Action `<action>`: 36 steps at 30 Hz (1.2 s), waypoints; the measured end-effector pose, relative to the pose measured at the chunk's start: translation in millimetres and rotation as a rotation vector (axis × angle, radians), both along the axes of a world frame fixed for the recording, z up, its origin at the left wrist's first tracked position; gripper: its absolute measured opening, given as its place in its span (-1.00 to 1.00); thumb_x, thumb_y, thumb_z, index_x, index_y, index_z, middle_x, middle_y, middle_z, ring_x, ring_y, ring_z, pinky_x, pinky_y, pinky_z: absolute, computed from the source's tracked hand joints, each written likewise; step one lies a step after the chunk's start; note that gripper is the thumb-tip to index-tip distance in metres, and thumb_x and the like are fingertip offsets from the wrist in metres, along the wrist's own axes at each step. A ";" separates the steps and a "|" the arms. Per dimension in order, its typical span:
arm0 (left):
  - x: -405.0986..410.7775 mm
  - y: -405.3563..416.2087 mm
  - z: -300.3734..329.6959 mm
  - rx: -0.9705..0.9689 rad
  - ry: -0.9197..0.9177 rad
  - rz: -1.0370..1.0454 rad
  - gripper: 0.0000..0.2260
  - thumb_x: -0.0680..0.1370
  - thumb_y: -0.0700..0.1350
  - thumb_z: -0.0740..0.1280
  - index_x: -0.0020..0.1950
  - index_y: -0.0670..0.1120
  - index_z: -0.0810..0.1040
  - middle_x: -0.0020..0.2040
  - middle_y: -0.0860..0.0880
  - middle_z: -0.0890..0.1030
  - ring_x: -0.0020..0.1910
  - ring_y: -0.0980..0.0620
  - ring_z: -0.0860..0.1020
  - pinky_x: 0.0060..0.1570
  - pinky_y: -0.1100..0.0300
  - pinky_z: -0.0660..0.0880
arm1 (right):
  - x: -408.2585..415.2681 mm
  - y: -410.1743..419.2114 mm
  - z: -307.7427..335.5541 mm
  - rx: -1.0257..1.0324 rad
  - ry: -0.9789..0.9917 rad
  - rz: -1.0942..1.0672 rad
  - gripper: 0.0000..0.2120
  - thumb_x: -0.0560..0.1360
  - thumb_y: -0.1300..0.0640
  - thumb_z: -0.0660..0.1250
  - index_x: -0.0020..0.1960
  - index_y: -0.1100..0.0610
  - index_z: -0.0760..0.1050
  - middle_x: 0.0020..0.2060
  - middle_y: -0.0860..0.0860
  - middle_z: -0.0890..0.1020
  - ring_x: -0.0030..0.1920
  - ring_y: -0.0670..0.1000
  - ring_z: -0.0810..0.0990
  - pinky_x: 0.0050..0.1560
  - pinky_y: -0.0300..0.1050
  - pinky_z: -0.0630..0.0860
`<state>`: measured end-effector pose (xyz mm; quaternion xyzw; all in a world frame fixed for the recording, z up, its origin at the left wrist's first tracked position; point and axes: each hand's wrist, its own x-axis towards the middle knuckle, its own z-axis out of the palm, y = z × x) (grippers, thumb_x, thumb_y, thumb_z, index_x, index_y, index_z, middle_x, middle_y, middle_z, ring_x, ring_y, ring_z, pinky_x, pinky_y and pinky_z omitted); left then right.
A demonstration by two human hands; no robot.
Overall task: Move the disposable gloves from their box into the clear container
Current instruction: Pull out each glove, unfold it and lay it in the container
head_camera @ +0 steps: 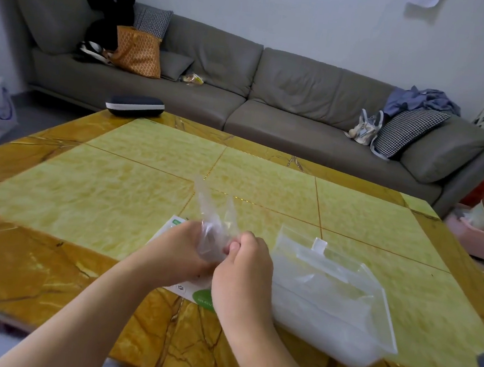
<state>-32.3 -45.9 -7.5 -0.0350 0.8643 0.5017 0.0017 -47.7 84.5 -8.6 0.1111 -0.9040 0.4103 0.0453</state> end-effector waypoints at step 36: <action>26.3 -45.7 55.5 0.227 0.064 -0.133 -0.21 0.34 0.06 0.65 0.49 0.34 0.37 0.45 0.34 0.45 0.49 0.24 0.37 0.41 0.02 0.34 | -52.2 104.6 100.3 -0.579 0.002 0.103 -0.70 0.76 0.17 0.14 -0.09 0.25 0.48 -0.43 0.02 0.60 -0.54 0.01 0.44 -0.53 -0.19 0.33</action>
